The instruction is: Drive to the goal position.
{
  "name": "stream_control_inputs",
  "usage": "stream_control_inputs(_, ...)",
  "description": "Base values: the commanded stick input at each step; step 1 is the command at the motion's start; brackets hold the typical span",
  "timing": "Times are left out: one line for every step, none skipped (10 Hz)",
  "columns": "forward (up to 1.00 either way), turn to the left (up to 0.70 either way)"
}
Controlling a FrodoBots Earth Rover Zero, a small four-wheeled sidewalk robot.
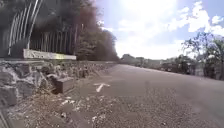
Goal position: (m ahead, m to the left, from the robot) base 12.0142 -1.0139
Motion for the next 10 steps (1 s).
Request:
stream_control_inputs(0.50, 0.00)
stream_control_inputs(0.50, 0.00)
stream_control_inputs(0.50, 0.00)
stream_control_inputs(0.50, 0.00)
stream_control_inputs(0.50, 0.00)
stream_control_inputs(0.50, 0.00)
stream_control_inputs(0.50, 0.00)
stream_control_inputs(0.50, 0.00)
stream_control_inputs(0.50, 0.00)
stream_control_inputs(0.50, 0.00)
